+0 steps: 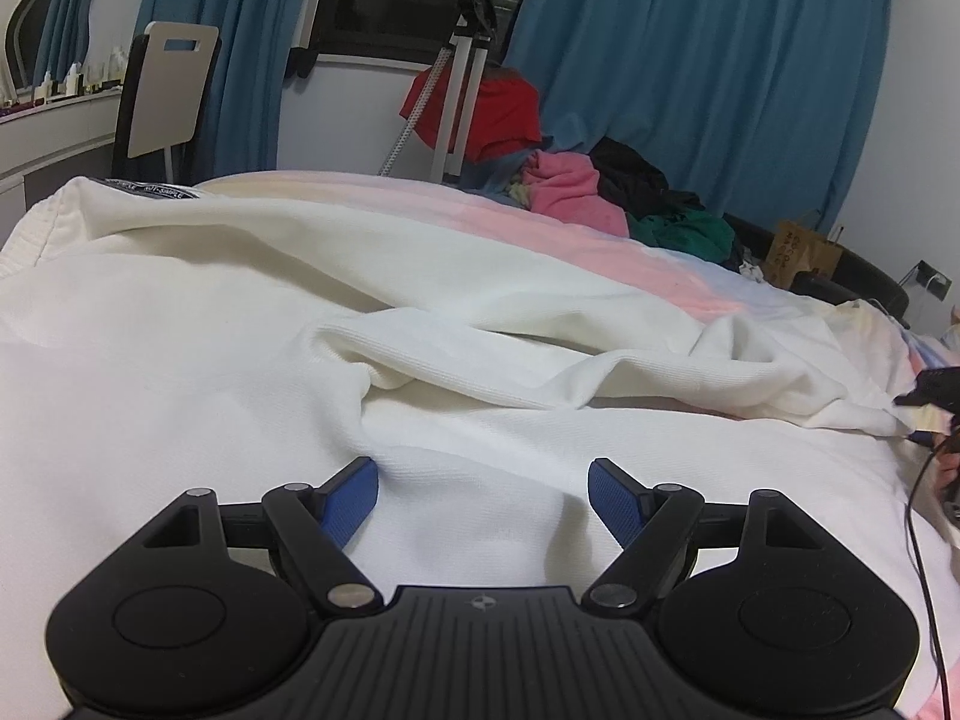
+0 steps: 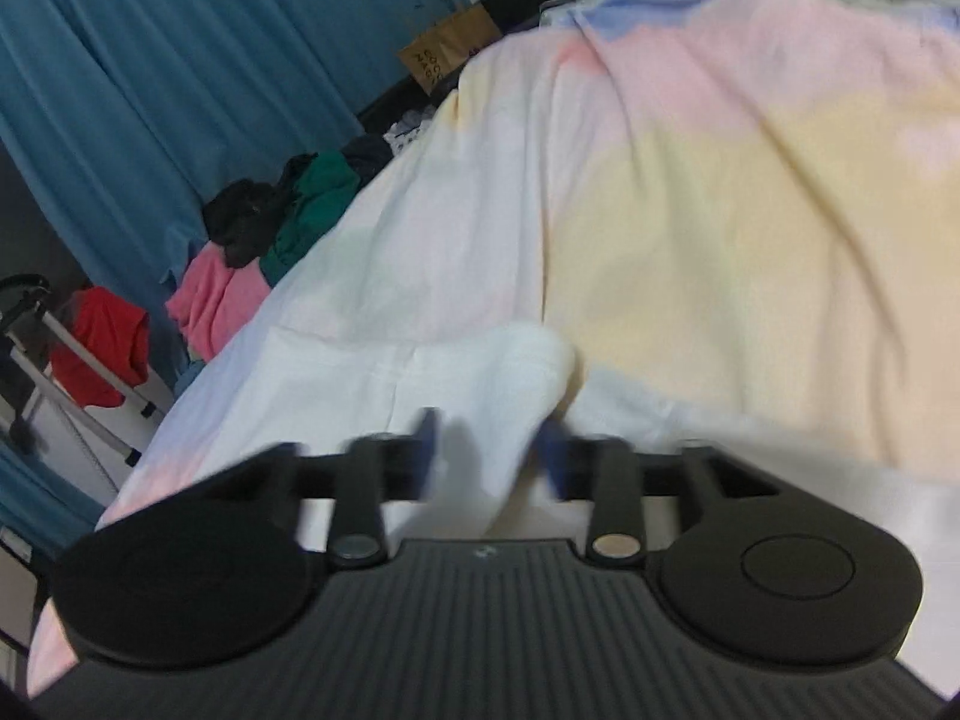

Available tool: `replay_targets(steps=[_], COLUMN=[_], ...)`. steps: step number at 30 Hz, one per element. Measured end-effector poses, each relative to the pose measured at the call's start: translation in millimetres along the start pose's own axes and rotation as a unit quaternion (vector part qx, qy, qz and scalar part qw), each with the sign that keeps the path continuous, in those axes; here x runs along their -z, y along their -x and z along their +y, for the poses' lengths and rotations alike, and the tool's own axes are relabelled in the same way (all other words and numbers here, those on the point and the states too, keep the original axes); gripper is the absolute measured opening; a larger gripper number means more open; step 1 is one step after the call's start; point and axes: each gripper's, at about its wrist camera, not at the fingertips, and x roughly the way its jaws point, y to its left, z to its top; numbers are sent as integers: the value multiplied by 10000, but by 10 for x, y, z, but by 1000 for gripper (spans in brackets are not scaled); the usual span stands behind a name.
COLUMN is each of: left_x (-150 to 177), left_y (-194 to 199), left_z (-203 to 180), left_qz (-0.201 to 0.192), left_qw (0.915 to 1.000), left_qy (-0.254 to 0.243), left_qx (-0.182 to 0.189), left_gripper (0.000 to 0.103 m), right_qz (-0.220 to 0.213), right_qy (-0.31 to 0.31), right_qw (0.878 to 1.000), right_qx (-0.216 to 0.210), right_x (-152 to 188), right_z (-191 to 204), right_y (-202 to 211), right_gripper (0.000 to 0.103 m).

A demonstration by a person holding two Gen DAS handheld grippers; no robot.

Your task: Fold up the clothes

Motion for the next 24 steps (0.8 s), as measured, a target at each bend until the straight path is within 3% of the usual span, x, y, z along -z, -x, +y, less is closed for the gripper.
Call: replay_targets(steps=[3, 6, 10, 13, 16, 19, 21, 23, 24], left_x=[-5, -15, -26, -13, 8, 15, 12, 12, 12], left_y=[38, 51, 22, -30, -122, -202, -236, -248, -247], left_z=[7, 5, 5, 34, 88, 135, 153, 158, 162], left_qz=[-54, -72, -40, 7, 102, 136, 138, 123, 104], left_qw=[10000, 10000, 10000, 9998, 9994, 9988, 9985, 9983, 9982], left_qy=[27, 30, 75, 171, 311, 429, 490, 514, 525], left_qx=[-1, 15, 49, 98, 134, 184, 222, 251, 271], left_gripper=[79, 79, 79, 79, 79, 80, 80, 80, 80], right_qz=[-641, -964, -33, 518, 701, 776, 820, 864, 809], right_qy=[518, 993, 1850, 1847, 2051, 2259, 2393, 2525, 2481], right_qw=[9948, 9886, 9821, 9804, 9734, 9640, 9565, 9479, 9498], right_qx=[591, 593, 351, 447, 748, 1169, 1456, 1741, 1726], right_x=[-33, -115, -1, 175, 330, 418, 472, 526, 488], right_z=[239, 613, 1412, 1868, 2182, 2233, 2249, 2265, 2291], right_y=[282, 338, -64, -462, -817, -977, -1071, -1165, -1132], right_gripper=[72, 75, 73, 73, 73, 71, 61, 13, 7])
